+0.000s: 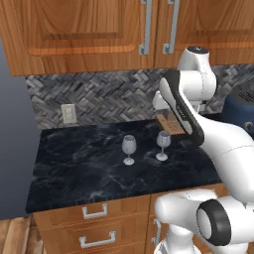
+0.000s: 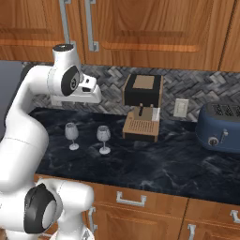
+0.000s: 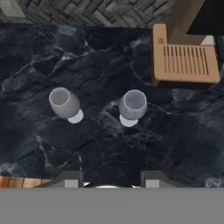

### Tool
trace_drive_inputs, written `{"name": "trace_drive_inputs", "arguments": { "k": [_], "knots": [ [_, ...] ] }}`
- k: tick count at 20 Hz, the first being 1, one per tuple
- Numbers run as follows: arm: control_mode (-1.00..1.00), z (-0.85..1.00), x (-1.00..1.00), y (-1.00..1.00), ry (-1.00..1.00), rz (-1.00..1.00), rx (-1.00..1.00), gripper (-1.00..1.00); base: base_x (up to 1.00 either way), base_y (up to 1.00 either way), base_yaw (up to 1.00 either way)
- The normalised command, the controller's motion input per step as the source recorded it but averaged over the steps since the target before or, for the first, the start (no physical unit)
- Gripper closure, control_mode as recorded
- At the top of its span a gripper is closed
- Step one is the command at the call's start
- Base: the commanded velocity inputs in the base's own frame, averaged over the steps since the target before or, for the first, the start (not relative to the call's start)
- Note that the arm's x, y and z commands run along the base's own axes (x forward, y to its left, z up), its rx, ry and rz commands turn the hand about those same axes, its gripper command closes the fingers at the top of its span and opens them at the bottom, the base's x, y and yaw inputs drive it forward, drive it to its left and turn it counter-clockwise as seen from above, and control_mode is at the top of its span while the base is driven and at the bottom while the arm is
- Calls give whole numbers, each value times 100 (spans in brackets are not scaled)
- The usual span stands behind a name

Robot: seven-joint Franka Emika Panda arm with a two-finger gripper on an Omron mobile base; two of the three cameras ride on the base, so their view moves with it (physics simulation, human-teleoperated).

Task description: Retrieve the wine glasses from the counter and place one next to each plate.

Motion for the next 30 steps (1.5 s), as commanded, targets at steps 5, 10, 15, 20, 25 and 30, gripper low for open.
{"name": "trace_drive_inputs", "arguments": {
  "k": [5, 10, 15, 20, 25, 30],
  "knots": [
    [-100, 0, -31, 0, -6, -1, 2, -100, 0, 0, 0],
    [-100, 4, -61, -8, -20, -28, 5, -100, 0, 0, 0],
    [-100, 0, -71, -27, -17, -46, 15, -100, 0, 0, 0],
    [-100, -1, -43, -23, -9, -49, 24, -100, 0, 0, 0],
    [-100, -7, -10, -27, -8, -37, 32, -100, 0, 0, 0],
    [-100, -13, 0, -26, -10, -12, 53, -100, 0, 0, 0]
  ]
}}
